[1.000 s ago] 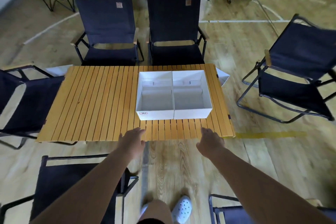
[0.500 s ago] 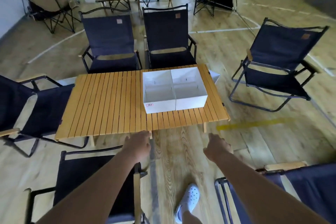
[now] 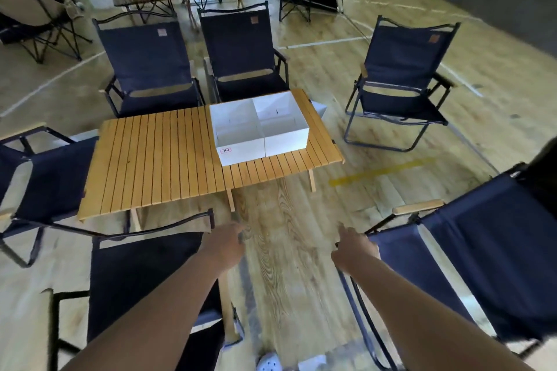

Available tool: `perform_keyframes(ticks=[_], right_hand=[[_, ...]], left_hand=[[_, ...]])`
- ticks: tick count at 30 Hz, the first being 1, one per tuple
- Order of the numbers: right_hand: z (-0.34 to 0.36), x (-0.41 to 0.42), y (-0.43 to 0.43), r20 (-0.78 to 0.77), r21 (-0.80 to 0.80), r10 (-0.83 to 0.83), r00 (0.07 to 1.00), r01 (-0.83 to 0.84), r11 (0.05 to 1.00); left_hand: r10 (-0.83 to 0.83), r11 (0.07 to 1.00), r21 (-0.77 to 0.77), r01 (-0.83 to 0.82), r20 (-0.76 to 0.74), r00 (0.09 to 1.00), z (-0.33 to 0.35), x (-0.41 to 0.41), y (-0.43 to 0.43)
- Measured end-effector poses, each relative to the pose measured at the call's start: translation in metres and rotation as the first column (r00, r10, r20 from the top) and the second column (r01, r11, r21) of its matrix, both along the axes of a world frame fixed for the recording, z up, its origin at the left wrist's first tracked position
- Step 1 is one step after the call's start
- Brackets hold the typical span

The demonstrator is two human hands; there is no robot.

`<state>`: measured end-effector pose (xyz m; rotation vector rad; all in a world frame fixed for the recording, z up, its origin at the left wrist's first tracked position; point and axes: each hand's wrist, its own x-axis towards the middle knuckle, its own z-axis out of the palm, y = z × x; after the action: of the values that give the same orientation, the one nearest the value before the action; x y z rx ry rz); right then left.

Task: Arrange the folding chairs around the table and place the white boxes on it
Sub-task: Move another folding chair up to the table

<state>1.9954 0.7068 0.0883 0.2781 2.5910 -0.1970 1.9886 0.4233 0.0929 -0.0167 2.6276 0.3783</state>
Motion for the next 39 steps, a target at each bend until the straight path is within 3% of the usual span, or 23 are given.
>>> perform_keyframes(ticks=[11,16,27,39], right_hand=[[0.030,0.117,0.146,-0.033,0.032,-0.217,0.976,0.218,0.975],[0.048,0.202,0.240,-0.078,0.066,-0.269,0.960,0.274,0.959],[0.061,0.383,0.408,-0.087,0.039,-0.413,0.907,0.417,0.908],[0.075,0.424,0.518,-0.139,0.031,-0.457,0.879,0.465,0.885]], left_hand=[[-0.180,0.983,0.046,0.180,-0.022,0.983,0.017,0.052,0.153],[-0.294,0.953,0.060,0.297,-0.054,0.954,0.031,0.110,0.262],[-0.469,0.856,0.248,0.454,0.004,0.883,0.019,0.249,0.465],[-0.527,0.820,0.235,0.522,-0.049,0.849,0.027,0.267,0.582]])
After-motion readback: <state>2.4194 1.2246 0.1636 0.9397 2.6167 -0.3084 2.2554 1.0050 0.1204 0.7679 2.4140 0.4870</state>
